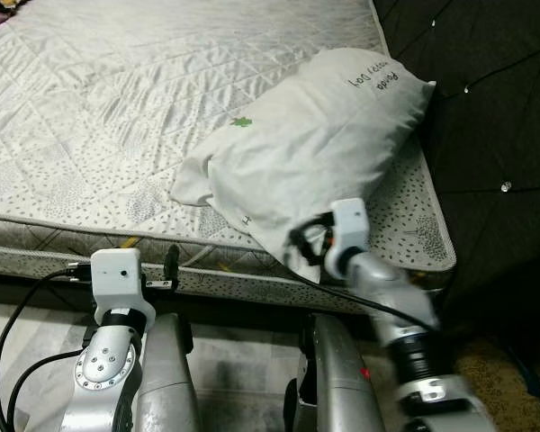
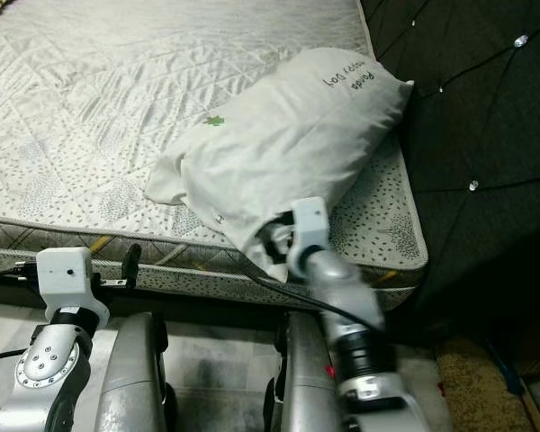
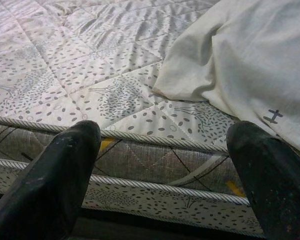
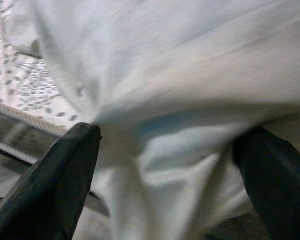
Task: Clean up the room
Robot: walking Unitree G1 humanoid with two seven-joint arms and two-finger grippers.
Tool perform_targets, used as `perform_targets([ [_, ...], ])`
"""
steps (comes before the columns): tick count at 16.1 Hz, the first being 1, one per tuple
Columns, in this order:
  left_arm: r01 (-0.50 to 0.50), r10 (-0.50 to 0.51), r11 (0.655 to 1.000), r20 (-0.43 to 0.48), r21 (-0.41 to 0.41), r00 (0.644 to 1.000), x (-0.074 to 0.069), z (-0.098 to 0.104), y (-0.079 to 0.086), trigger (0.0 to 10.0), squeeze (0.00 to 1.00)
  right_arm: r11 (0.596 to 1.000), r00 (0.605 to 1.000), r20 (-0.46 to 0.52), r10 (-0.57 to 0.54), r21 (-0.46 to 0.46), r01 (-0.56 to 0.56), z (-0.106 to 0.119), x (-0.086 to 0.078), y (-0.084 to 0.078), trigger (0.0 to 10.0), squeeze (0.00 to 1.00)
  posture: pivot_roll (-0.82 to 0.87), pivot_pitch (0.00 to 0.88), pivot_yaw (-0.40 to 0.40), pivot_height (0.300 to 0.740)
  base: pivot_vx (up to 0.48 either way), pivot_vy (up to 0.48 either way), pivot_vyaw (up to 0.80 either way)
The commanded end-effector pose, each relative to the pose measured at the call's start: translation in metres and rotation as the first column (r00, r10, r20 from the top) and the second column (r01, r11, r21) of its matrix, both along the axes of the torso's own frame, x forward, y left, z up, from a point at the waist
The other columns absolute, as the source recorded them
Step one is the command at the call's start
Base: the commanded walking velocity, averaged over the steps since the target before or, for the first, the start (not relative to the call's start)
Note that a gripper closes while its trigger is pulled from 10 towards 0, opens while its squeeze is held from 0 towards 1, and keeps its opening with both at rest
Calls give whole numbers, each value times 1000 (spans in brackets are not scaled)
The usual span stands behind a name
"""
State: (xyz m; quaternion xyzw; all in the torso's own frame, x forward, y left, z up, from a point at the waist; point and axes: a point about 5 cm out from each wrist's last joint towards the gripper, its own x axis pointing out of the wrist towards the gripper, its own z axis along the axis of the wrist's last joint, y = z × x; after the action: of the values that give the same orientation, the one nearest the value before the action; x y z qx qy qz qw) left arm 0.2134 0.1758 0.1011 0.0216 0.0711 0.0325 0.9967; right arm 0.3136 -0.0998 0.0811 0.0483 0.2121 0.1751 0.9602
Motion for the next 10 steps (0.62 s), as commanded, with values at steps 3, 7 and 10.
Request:
perform_targets([
  [3, 8, -8, 1000, -11, -1, 1000, 0, -3, 0, 10000, 0, 996, 999, -47, -25, 85, 29, -4, 0, 24, 0, 0, 113, 70, -80, 560, 0, 0, 0],
  [7, 10, -10, 1000, -3, 2, 1000, 2, -1, -1, 10000, 0, 990, 993, 8, -119, 77, 118, 8, 25, 32, 0, 0, 129, 63, -83, 560, 0, 0, 0],
  [10, 9, -9, 1000, -1, 4, 1000, 1, -1, 0, 10000, 0, 988, 989, 35, -142, 64, 140, 12, 37, 31, 0, 0, 143, 68, -90, 560, 0, 0, 0],
])
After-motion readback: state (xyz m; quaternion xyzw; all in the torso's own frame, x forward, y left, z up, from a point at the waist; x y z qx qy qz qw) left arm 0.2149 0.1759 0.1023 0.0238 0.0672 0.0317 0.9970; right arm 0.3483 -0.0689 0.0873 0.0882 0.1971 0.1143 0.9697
